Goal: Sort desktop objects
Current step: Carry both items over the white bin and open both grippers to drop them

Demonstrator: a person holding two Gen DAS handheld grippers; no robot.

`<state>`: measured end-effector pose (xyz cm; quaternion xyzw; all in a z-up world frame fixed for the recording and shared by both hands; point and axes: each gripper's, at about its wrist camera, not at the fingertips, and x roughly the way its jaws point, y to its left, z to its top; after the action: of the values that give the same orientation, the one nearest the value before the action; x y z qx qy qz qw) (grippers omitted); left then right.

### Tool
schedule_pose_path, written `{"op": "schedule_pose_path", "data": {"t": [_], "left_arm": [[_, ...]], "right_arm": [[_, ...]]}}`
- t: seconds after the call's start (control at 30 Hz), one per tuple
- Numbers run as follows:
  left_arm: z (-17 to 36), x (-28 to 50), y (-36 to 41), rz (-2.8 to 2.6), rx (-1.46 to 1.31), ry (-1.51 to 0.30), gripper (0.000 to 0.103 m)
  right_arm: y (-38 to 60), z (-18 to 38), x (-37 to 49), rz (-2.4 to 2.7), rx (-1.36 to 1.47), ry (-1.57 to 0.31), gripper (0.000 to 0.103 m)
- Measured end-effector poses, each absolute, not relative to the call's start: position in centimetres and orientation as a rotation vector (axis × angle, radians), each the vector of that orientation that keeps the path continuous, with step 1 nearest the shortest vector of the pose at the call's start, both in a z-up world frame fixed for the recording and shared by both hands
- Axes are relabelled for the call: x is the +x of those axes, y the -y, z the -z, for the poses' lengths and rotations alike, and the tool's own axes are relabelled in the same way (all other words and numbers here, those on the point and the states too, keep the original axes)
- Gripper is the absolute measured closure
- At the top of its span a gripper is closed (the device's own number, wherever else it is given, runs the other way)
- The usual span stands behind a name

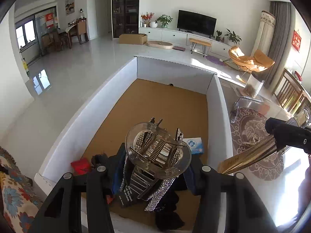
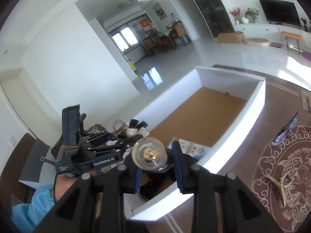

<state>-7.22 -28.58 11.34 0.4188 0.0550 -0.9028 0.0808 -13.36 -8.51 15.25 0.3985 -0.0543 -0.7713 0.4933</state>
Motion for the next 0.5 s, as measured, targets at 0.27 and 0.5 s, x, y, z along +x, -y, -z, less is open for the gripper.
{"op": "schedule_pose_path", "data": {"t": [0.27, 0.5], "left_arm": [[-5.8, -8.6, 32.9, 2.366, 1.331, -0.130, 0.029], [-6.0, -7.5, 31.5, 2.420, 1.262, -0.179, 0.019]], "right_arm": [[18.2, -9.4, -11.6, 1.850, 1.052, -0.087, 0.035], [9.5, -9.6, -11.7, 1.993, 0.910, 0.006, 0.025]]}}
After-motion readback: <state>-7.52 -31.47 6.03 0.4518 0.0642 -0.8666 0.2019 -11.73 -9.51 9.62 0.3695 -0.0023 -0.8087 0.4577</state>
